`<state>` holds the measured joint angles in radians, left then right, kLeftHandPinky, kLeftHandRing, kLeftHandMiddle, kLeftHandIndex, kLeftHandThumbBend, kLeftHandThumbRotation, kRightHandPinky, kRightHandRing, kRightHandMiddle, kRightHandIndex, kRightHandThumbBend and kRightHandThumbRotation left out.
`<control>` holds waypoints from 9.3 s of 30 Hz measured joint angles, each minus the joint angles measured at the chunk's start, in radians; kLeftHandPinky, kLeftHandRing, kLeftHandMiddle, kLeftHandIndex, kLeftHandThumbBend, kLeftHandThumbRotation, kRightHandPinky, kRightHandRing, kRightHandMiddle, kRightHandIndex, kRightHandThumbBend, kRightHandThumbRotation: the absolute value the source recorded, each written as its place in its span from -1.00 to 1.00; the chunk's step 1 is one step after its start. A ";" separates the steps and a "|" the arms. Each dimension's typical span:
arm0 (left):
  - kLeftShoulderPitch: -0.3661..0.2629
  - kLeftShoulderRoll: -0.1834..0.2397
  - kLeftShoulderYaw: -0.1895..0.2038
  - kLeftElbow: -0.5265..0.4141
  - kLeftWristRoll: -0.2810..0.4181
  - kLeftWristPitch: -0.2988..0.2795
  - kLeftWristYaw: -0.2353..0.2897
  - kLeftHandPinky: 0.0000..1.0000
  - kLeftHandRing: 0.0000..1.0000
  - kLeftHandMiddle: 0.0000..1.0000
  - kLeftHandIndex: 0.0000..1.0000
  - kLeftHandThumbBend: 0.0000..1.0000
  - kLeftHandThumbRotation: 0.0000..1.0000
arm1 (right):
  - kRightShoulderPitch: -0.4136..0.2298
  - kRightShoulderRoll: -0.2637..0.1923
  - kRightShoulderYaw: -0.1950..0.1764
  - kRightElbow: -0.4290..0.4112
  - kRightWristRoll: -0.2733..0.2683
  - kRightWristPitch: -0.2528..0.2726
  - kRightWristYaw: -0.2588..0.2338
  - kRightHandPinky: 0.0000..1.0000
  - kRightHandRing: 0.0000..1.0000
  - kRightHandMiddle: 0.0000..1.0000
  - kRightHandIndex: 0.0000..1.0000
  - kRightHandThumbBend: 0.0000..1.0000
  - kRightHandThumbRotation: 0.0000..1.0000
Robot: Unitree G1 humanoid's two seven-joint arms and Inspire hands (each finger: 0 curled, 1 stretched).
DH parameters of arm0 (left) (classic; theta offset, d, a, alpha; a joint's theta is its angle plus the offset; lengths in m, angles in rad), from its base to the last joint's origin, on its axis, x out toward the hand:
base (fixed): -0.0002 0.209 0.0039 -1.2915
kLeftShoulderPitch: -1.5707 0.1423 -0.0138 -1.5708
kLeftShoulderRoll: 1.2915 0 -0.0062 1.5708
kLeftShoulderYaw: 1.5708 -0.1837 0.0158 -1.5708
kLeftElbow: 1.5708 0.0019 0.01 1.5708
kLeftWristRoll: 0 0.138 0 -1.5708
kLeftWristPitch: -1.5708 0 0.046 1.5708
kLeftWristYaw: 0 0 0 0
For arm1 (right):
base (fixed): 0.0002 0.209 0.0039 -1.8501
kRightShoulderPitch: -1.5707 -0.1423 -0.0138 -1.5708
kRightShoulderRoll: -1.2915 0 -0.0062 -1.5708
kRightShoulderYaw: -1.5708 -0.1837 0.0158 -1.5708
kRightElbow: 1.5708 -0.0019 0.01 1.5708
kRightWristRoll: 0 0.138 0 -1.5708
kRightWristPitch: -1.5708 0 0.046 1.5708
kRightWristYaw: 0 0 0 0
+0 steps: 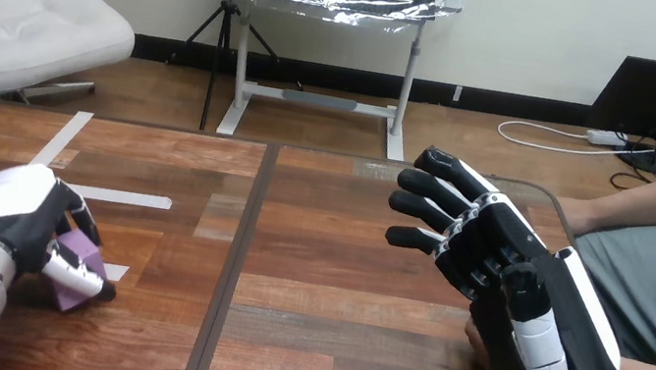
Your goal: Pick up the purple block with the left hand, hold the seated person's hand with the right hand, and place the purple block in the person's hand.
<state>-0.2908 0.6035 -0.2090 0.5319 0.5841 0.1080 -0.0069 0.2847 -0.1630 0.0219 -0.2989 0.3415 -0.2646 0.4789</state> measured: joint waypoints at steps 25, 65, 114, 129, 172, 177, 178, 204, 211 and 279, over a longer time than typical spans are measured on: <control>0.105 -0.025 0.086 -0.334 -0.068 0.092 -0.002 -0.59 -0.45 -0.27 -0.08 0.36 -1.00 | -0.092 -0.037 -0.052 0.093 -0.090 -0.034 -0.002 0.52 0.64 0.66 0.69 0.77 0.63; 0.304 -0.138 0.235 -0.863 -0.165 0.116 -0.026 -0.40 -0.31 -0.17 -0.12 0.33 -1.00 | -0.347 -0.282 -0.160 0.458 -0.307 -0.240 -0.044 0.55 0.71 0.75 0.74 0.71 0.46; 0.367 -0.191 0.306 -0.955 -0.233 0.108 -0.050 -0.44 -0.33 -0.21 -0.14 0.25 -1.00 | -0.445 -0.563 -0.136 0.752 -0.605 -0.167 -0.047 0.38 0.68 0.77 0.79 0.93 -0.07; 0.367 -0.193 0.306 -0.955 -0.242 0.108 -0.055 -0.42 -0.32 -0.22 -0.15 0.25 -1.00 | -0.447 -0.602 -0.133 0.763 -0.625 -0.069 -0.033 0.40 0.74 0.83 0.83 1.00 -0.15; 0.368 -0.193 0.310 -0.955 -0.253 0.106 -0.065 -0.51 -0.38 -0.25 -0.15 0.28 -1.00 | -0.488 -0.701 -0.028 0.727 -0.735 0.168 0.142 0.38 0.75 0.82 0.85 1.00 -0.67; 0.368 -0.193 0.311 -0.955 -0.255 0.106 -0.065 -0.51 -0.38 -0.25 -0.15 0.27 -1.00 | -0.488 -0.701 -0.022 0.726 -0.740 0.169 0.145 0.47 0.78 0.81 0.84 1.00 -0.70; 0.368 -0.193 0.311 -0.955 -0.256 0.106 -0.065 -0.51 -0.38 -0.25 -0.15 0.27 -1.00 | -0.488 -0.701 -0.020 0.726 -0.742 0.169 0.146 0.51 0.82 0.82 0.84 1.00 -0.71; 0.368 -0.193 0.319 -0.955 -0.260 0.104 -0.065 -0.49 -0.37 -0.25 -0.15 0.28 -1.00 | -0.497 -0.706 0.019 0.693 -0.769 0.205 0.183 0.47 0.77 0.84 0.80 1.00 -0.93; 0.368 -0.193 0.327 -0.955 -0.260 0.101 -0.065 -0.51 -0.39 -0.26 -0.15 0.28 -1.00 | -0.497 -0.706 0.026 0.697 -0.775 0.169 0.171 0.45 0.75 0.81 0.76 1.00 -0.94; 0.368 -0.193 0.337 -0.954 -0.265 0.055 -0.080 -0.50 -0.38 -0.25 -0.16 0.29 -1.00 | -0.582 -0.706 0.167 0.802 -0.880 0.105 0.069 -0.03 0.18 0.31 0.33 0.91 -0.91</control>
<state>0.0773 0.4105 0.1282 -0.4225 0.3191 0.1632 -0.0867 -0.2968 -0.8687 0.1886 0.5028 -0.5386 -0.1600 0.5482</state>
